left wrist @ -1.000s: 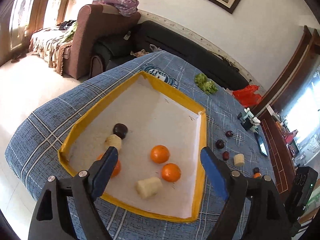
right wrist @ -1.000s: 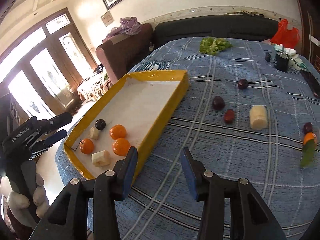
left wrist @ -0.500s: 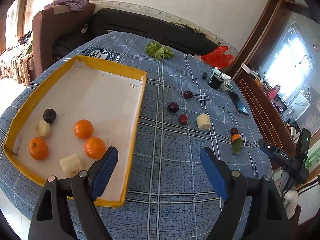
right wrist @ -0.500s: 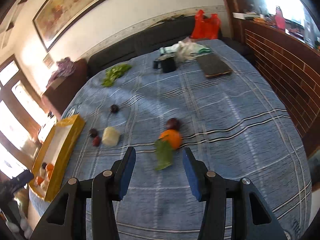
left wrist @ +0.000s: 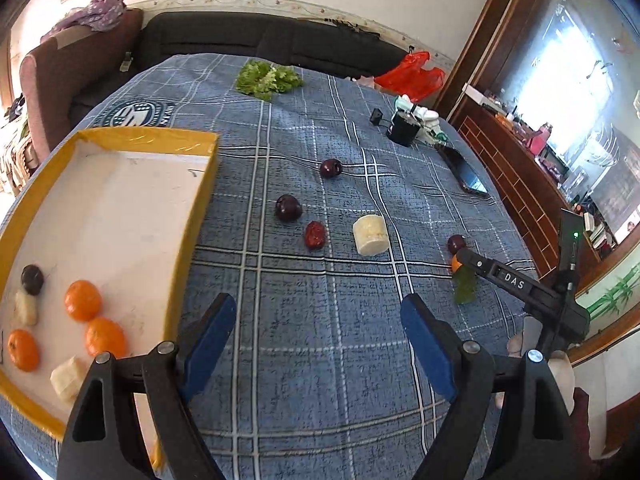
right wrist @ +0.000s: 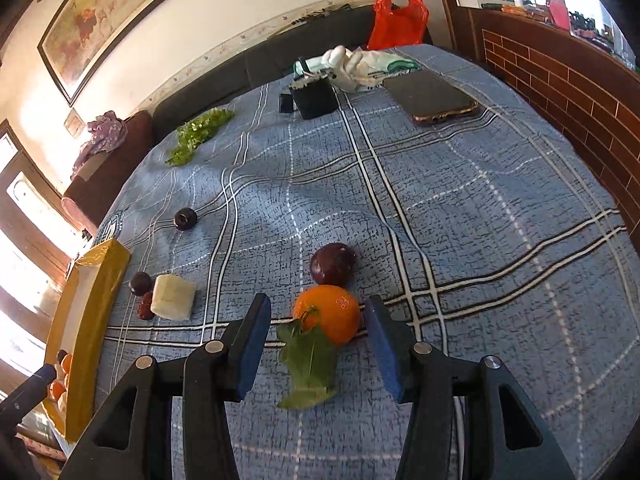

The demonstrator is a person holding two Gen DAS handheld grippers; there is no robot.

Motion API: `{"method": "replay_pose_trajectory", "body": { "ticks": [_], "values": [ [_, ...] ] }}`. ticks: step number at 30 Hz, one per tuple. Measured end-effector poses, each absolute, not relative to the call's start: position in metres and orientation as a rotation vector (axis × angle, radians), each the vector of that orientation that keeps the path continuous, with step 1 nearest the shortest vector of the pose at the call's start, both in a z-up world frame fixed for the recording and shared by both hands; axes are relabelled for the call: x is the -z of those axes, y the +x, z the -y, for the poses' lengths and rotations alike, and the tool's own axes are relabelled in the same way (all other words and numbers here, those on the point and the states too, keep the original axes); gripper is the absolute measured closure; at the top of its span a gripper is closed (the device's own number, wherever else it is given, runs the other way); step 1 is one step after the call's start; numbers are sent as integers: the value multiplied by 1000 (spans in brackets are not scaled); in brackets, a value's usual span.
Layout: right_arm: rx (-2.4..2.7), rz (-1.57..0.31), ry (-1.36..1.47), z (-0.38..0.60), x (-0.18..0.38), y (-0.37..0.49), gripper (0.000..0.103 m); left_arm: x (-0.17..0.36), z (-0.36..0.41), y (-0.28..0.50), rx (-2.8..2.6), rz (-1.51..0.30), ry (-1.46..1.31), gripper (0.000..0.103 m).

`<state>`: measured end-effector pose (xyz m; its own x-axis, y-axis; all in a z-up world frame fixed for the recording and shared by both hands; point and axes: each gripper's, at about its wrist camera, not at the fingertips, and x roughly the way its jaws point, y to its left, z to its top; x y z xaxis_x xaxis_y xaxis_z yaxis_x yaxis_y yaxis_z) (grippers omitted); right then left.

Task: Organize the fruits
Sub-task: 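Grasp a pale banana chunk with the left tool while the right tool grasps a leafy orange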

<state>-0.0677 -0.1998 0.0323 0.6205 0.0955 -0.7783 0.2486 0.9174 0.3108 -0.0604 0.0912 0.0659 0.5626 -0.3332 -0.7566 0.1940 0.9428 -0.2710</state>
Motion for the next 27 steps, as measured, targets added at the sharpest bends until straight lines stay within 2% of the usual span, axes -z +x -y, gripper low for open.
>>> {"method": "replay_pose_trajectory", "body": {
  "ticks": [16,17,19,20,21,27],
  "values": [
    [57,-881,424,200,-21,-64,51,-23,1,27,400,-989,-10,20],
    [56,-881,424,201,-21,-64,51,-21,7,30,398,-983,15,23],
    [52,-882,426,201,-20,-64,51,-16,15,34,396,-982,56,37],
    [51,-882,429,202,-20,-64,51,-14,19,36,405,-992,74,54],
    [49,-882,430,202,-20,-64,51,-12,22,39,410,-1001,88,61],
    [49,-886,423,201,-20,-64,50,-5,27,43,400,-1007,113,61]
  ]
}}
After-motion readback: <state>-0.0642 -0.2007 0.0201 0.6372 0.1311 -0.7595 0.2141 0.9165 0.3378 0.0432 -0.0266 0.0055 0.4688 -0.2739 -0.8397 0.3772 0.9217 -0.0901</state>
